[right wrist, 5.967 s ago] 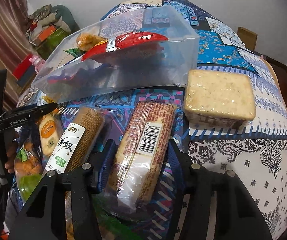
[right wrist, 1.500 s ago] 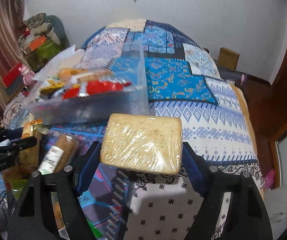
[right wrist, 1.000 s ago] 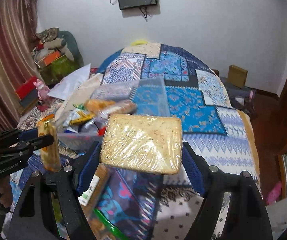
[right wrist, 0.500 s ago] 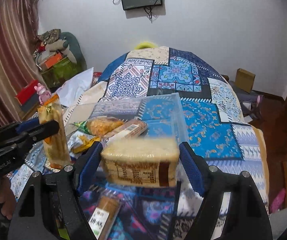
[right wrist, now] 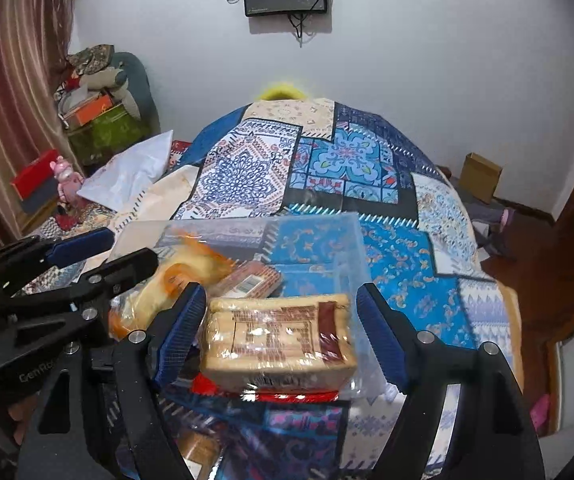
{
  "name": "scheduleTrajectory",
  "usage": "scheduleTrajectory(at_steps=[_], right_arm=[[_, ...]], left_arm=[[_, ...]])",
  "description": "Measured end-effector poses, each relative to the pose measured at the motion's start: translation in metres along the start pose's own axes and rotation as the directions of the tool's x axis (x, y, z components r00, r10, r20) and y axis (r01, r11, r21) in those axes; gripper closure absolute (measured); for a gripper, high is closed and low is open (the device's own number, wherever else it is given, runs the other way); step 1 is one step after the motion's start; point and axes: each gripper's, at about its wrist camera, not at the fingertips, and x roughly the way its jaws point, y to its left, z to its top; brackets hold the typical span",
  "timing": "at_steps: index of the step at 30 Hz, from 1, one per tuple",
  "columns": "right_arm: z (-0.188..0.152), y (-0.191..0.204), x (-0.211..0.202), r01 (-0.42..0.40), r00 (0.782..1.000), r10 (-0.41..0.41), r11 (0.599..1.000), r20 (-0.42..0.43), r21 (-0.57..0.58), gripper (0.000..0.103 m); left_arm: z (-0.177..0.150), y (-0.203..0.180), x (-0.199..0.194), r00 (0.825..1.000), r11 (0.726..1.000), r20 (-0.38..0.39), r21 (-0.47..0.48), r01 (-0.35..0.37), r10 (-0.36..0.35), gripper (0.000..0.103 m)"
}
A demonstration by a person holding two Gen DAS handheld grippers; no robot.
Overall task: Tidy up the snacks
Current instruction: 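Lift both items over the clear box and release them inside, then grasp the orange candy bag with the left tool while the right tool grasps the round-cookie bag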
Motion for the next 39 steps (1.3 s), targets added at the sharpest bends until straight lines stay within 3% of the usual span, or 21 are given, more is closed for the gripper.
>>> scheduleTrajectory(at_steps=[10,17,24,39], right_arm=[[-0.005,-0.003,-0.026,-0.033,0.999,0.033,0.999,0.032,0.000,0.027],[-0.040,0.004,-0.039,-0.043,0.999,0.042,0.998,-0.016,-0.040,0.027],[-0.082,0.010,-0.054,-0.112,0.990,0.110,0.994,-0.088,-0.015,0.027],[-0.159,0.034,-0.059,-0.183,0.962,0.189,0.982,-0.197,0.052,0.027]], left_arm=[[-0.022,0.006,-0.025,1.000,0.999,-0.015,0.043,-0.003,0.004,0.042],[-0.056,0.008,-0.051,0.997,0.997,-0.074,0.075,0.013,-0.008,0.036],[-0.100,0.020,-0.080,0.994,0.996,-0.112,0.085,0.005,0.005,0.030],[-0.188,0.040,-0.101,0.970,0.999,-0.244,0.050,0.000,0.012,0.029]])
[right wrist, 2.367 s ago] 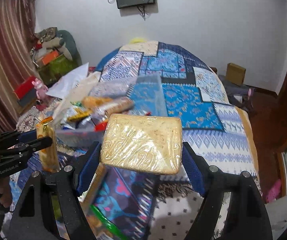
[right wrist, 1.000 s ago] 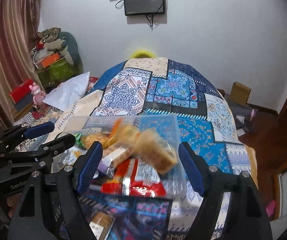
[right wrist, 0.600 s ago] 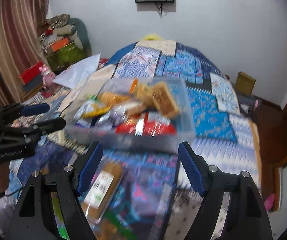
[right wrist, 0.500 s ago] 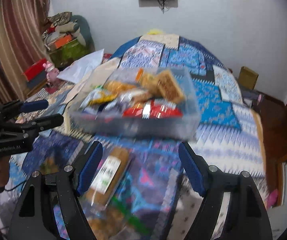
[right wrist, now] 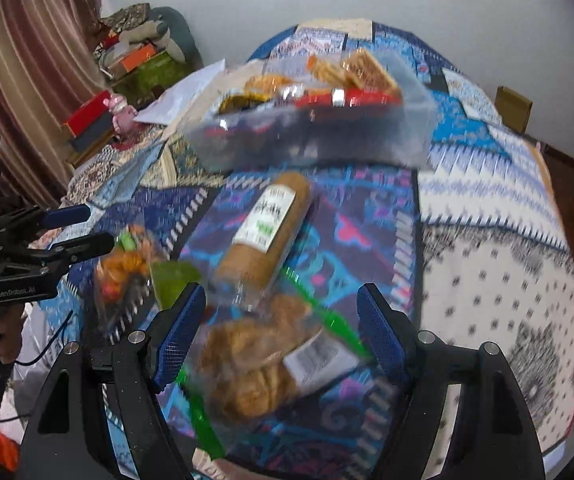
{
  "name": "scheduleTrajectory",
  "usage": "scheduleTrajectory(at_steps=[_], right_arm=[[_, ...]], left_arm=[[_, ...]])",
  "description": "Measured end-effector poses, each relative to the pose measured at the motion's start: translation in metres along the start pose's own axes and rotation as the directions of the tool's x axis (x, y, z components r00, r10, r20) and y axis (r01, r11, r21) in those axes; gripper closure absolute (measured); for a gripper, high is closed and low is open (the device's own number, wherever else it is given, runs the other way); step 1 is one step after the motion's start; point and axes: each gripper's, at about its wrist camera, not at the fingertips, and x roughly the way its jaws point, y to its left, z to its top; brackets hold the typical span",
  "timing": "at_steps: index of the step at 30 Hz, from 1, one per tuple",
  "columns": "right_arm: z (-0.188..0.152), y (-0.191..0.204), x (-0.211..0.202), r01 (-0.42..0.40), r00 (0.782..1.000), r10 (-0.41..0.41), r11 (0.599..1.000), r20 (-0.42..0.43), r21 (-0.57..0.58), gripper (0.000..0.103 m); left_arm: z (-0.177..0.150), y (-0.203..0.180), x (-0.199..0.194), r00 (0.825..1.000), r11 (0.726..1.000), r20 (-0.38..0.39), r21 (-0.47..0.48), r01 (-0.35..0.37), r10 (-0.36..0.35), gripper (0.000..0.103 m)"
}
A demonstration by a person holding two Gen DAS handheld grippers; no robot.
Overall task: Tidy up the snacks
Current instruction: 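Grasp the orange candy bag with the left tool while the right tool grasps the round-cookie bag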
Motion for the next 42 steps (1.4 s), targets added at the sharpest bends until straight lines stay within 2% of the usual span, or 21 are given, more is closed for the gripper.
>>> scheduleTrajectory(at_steps=[3,5,9,16,17,20,21,22,23,25,31,32,33,36,37,42], right_arm=[[-0.009,0.000,0.004,-0.022,0.999,0.023,0.999,-0.031,0.025,0.027],[-0.014,0.000,0.005,-0.030,0.999,0.031,0.998,-0.033,0.047,0.018],[-0.018,0.000,0.006,-0.023,0.999,0.024,0.998,-0.032,0.053,0.013],[-0.020,0.003,0.009,-0.015,0.999,0.016,1.000,-0.028,0.021,0.013],[-0.021,0.003,0.009,-0.015,1.000,0.015,1.000,-0.023,0.016,0.014],[-0.021,0.005,0.006,-0.019,1.000,0.019,1.000,-0.007,0.001,0.034],[-0.020,0.005,0.003,-0.013,1.000,0.013,1.000,0.001,-0.001,0.045],[-0.019,0.004,0.001,-0.016,1.000,0.016,1.000,0.008,-0.001,0.050],[-0.018,0.002,-0.001,-0.026,1.000,0.026,1.000,0.007,0.004,0.051],[-0.017,0.001,-0.003,-0.031,0.999,0.031,1.000,0.013,0.004,0.062],[-0.009,-0.002,-0.009,-0.018,1.000,0.018,1.000,-0.010,0.005,0.063],[-0.009,-0.001,-0.012,-0.027,1.000,0.027,1.000,-0.010,0.003,0.062],[-0.009,0.001,-0.014,-0.036,0.999,0.036,0.999,-0.010,0.000,0.056],[-0.011,0.008,-0.024,-0.055,0.998,0.055,0.998,0.006,-0.013,0.019],[-0.014,0.011,-0.026,-0.044,0.999,0.044,0.999,0.016,-0.023,0.015],[-0.023,0.025,-0.012,-0.010,0.999,0.006,0.996,-0.045,-0.086,0.014]], left_arm=[[-0.010,-0.001,0.004,1.000,1.000,-0.019,-0.005,0.015,-0.015,0.029],[-0.015,-0.003,0.010,0.999,1.000,-0.034,-0.005,0.027,-0.027,0.029],[-0.020,-0.004,0.022,0.998,0.999,-0.051,-0.025,0.047,-0.049,0.027],[-0.018,0.001,0.035,0.994,0.991,-0.051,-0.094,0.096,-0.101,0.024],[-0.018,0.003,0.038,0.993,0.989,-0.052,-0.105,0.103,-0.109,0.024],[-0.017,0.005,0.041,0.993,0.986,-0.044,-0.129,0.106,-0.112,0.025],[-0.017,0.006,0.041,0.993,0.986,-0.035,-0.132,0.104,-0.109,0.030],[-0.017,0.006,0.041,0.994,0.986,-0.031,-0.130,0.100,-0.105,0.037],[-0.016,0.006,0.040,0.996,0.988,-0.027,-0.126,0.085,-0.089,0.039],[-0.016,0.009,0.041,0.997,0.989,-0.027,-0.128,0.074,-0.078,0.045],[-0.019,0.014,0.035,0.996,0.989,-0.031,-0.130,0.074,-0.079,0.049],[-0.020,0.013,0.034,0.996,0.989,-0.034,-0.128,0.076,-0.081,0.049],[-0.023,0.013,0.031,0.995,0.989,-0.039,-0.123,0.082,-0.087,0.049],[-0.029,0.010,0.026,0.995,0.990,-0.046,-0.115,0.084,-0.090,0.049],[-0.032,0.010,0.024,0.994,0.990,-0.050,-0.114,0.087,-0.093,0.049],[-0.038,0.010,0.018,0.992,0.988,-0.067,-0.115,0.098,-0.106,0.046]])
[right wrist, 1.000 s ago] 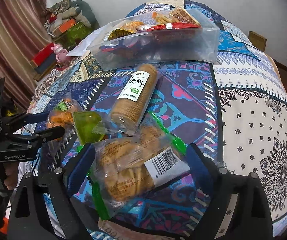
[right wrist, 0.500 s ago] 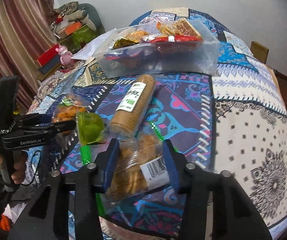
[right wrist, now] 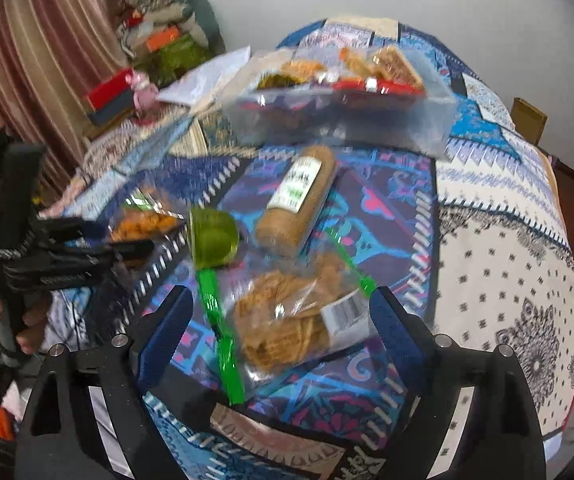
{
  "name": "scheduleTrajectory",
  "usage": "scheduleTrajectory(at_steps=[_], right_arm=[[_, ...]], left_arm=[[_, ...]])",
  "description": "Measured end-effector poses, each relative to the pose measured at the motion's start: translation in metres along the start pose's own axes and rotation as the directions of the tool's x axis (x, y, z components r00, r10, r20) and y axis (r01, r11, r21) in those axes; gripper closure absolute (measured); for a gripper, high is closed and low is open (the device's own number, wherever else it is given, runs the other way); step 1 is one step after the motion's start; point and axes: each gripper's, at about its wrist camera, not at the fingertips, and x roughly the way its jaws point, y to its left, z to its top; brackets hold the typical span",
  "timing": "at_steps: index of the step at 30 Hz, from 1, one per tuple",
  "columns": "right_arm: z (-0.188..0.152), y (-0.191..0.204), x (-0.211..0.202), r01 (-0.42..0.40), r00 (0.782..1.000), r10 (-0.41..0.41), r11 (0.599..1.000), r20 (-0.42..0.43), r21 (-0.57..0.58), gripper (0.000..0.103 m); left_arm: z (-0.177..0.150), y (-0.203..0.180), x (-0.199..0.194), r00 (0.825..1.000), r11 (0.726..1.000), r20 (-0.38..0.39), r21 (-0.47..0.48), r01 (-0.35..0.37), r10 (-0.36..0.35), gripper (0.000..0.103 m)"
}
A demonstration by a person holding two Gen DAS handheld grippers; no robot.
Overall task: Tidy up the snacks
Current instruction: 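Grasp the orange candy bag with the left tool while the right tool grasps the round-cookie bag, then carry both bags over the clear box and open both tools to drop them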
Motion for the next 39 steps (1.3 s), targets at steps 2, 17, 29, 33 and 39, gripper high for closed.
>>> scheduleTrajectory(at_steps=[2,17,29,33,39], right_arm=[[-0.002,0.002,0.009,0.020,0.999,-0.020,1.000,-0.026,-0.012,0.010],[0.001,-0.017,0.033,0.025,0.999,-0.024,0.999,-0.034,0.034,0.011],[0.010,-0.032,0.008,0.053,0.998,-0.055,0.996,0.031,0.066,0.032],[0.023,-0.039,-0.008,0.076,0.993,-0.083,0.994,0.083,0.075,0.032],[0.055,-0.043,-0.026,0.102,0.978,-0.114,0.992,0.176,0.077,0.032]], left_arm=[[-0.001,0.000,-0.004,1.000,1.000,0.009,0.008,-0.014,0.013,0.042],[0.010,0.008,0.018,0.999,1.000,0.030,-0.024,0.017,-0.017,0.041],[0.025,0.009,-0.009,0.992,0.999,0.118,-0.003,-0.034,0.034,0.062],[0.044,0.006,-0.026,0.984,1.000,0.175,0.009,-0.027,0.025,0.062],[0.077,-0.004,-0.042,0.968,0.999,0.249,0.024,-0.026,0.019,0.062]])
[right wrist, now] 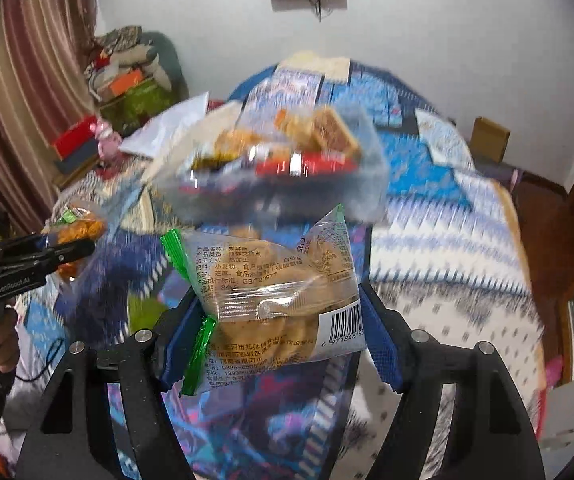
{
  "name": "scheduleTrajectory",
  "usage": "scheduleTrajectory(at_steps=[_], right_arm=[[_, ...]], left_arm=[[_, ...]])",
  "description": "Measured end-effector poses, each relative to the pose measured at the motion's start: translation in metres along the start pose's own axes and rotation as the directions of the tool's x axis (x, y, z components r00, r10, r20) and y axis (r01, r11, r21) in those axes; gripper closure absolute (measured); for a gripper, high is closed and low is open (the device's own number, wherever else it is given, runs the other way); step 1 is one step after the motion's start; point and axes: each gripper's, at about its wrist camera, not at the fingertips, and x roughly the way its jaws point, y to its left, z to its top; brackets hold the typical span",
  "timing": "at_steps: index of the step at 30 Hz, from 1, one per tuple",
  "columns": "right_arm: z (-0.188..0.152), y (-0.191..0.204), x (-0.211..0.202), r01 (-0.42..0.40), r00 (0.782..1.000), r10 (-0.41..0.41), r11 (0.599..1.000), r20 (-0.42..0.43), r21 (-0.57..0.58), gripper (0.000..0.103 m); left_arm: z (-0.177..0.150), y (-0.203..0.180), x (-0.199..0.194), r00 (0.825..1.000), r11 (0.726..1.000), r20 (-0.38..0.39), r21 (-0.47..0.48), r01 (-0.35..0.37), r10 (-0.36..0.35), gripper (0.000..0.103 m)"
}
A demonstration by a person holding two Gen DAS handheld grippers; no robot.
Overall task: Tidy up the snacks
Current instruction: 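Carry both bags over the clear box and open both tools to drop them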
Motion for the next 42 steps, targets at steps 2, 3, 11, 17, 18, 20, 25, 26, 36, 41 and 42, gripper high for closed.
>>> scheduleTrajectory(at_steps=[2,3,11,17,18,20,25,26,36,41,42], right_arm=[[0.011,-0.001,-0.001,0.002,1.000,-0.002,1.000,0.024,0.002,0.032],[0.019,-0.001,-0.001,0.002,0.999,-0.002,1.000,0.042,0.001,0.032],[0.058,0.000,0.014,0.010,0.994,-0.012,1.000,0.106,0.017,0.032],[0.078,0.003,0.035,0.024,0.992,-0.027,0.999,0.120,0.024,0.032],[0.082,0.003,0.040,0.032,0.992,-0.034,0.999,0.122,0.021,0.032],[0.088,0.003,0.049,0.038,0.992,-0.040,0.999,0.118,0.023,0.032],[0.102,-0.001,0.067,0.031,0.995,-0.033,0.999,0.096,0.024,0.032],[0.104,-0.002,0.071,0.032,0.995,-0.034,0.999,0.090,0.022,0.032],[0.105,-0.002,0.101,0.059,0.998,-0.059,0.998,0.013,0.026,0.025],[0.099,-0.006,0.089,0.024,1.000,-0.024,0.999,0.006,0.033,0.024],[0.099,-0.007,0.087,0.020,1.000,-0.020,0.999,0.007,0.033,0.024]], left_arm=[[0.014,-0.002,0.002,1.000,1.000,0.018,0.007,-0.001,0.001,0.062],[0.019,-0.004,0.003,1.000,1.000,0.025,0.012,0.000,0.000,0.062],[0.059,-0.021,0.023,0.998,0.998,0.054,0.053,0.022,-0.025,0.062],[0.085,-0.025,0.045,0.998,0.998,0.049,0.047,0.038,-0.040,0.062],[0.088,-0.025,0.047,0.998,0.998,0.049,0.046,0.037,-0.039,0.062],[0.097,-0.024,0.054,0.998,0.999,0.057,0.047,0.028,-0.030,0.062],[0.119,-0.021,0.068,0.997,0.999,0.071,0.037,0.013,-0.016,0.062],[0.124,-0.020,0.072,0.997,0.999,0.069,0.031,0.018,-0.020,0.062],[0.135,-0.020,0.115,1.000,1.000,0.005,-0.010,0.005,-0.005,0.045],[0.127,-0.016,0.099,0.999,1.000,0.038,-0.013,0.028,-0.028,0.034],[0.126,-0.016,0.093,0.998,1.000,0.048,-0.009,0.028,-0.027,0.033]])
